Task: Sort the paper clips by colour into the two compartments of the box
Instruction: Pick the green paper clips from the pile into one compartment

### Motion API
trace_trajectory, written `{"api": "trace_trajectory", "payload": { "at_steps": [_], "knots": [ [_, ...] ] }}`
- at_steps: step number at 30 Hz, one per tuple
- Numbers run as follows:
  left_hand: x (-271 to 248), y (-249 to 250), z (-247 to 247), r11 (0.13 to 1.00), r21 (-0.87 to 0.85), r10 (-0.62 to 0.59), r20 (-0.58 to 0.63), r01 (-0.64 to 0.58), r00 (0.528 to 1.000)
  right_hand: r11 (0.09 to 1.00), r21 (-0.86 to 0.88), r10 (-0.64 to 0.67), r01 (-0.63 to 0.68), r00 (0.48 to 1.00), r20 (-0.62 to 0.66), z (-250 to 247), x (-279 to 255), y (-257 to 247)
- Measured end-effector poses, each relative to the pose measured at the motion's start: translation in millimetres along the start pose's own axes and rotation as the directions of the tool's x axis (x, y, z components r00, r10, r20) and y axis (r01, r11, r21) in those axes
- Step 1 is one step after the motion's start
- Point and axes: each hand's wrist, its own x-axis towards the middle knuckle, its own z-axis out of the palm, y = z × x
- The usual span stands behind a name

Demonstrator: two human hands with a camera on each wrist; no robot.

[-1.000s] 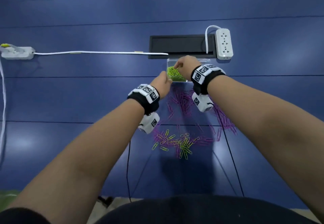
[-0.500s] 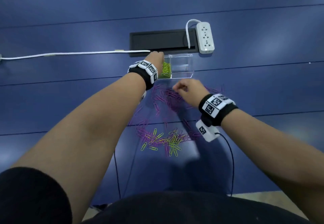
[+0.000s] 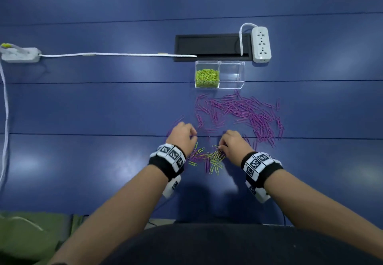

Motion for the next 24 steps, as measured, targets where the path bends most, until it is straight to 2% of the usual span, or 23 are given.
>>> {"api": "trace_trajectory", "payload": {
  "at_steps": [2, 4, 7, 10, 12, 17, 24],
  "knots": [
    [-16.7, -12.6, 14.2, 0.999, -0.015, -0.042, 0.001, 0.042, 0.999, 1.0, 0.013, 0.015, -0.015, 1.0, -0.017, -0.5, -3.8, 1.5],
    [-23.8, -19.3, 22.4, 0.997, -0.026, -0.069, -0.008, 0.069, 0.998, 0.994, 0.078, 0.086, -0.083, 0.995, -0.04, -5.8, -6.6, 4.4],
    [-24.2, -21.2, 26.0, 0.997, -0.008, -0.076, 0.027, 0.077, 0.997, 0.976, 0.158, 0.17, -0.149, 0.977, -0.13, -13.4, -9.0, 14.3],
    [-22.2, -19.1, 24.6, 0.998, 0.022, -0.054, 0.035, 0.053, 0.998, 0.993, 0.032, 0.118, -0.113, 0.964, -0.24, -17.2, -11.9, 19.7],
    [-21.1, -18.2, 22.6, 0.998, 0.046, -0.043, 0.038, 0.041, 0.998, 0.997, -0.021, 0.071, -0.079, 0.964, -0.256, -16.3, -11.1, 15.6],
    [-18.0, -15.0, 15.2, 0.997, 0.08, -0.022, 0.053, 0.017, 0.998, 0.996, -0.09, -0.001, -0.006, 0.997, -0.079, -1.2, -3.1, -11.4],
    [-10.1, -20.7, -6.7, 0.999, -0.012, -0.051, -0.026, 0.05, 0.998, 0.99, -0.12, 0.078, -0.078, 0.997, -0.002, 6.4, 0.6, -22.5]
  ]
}}
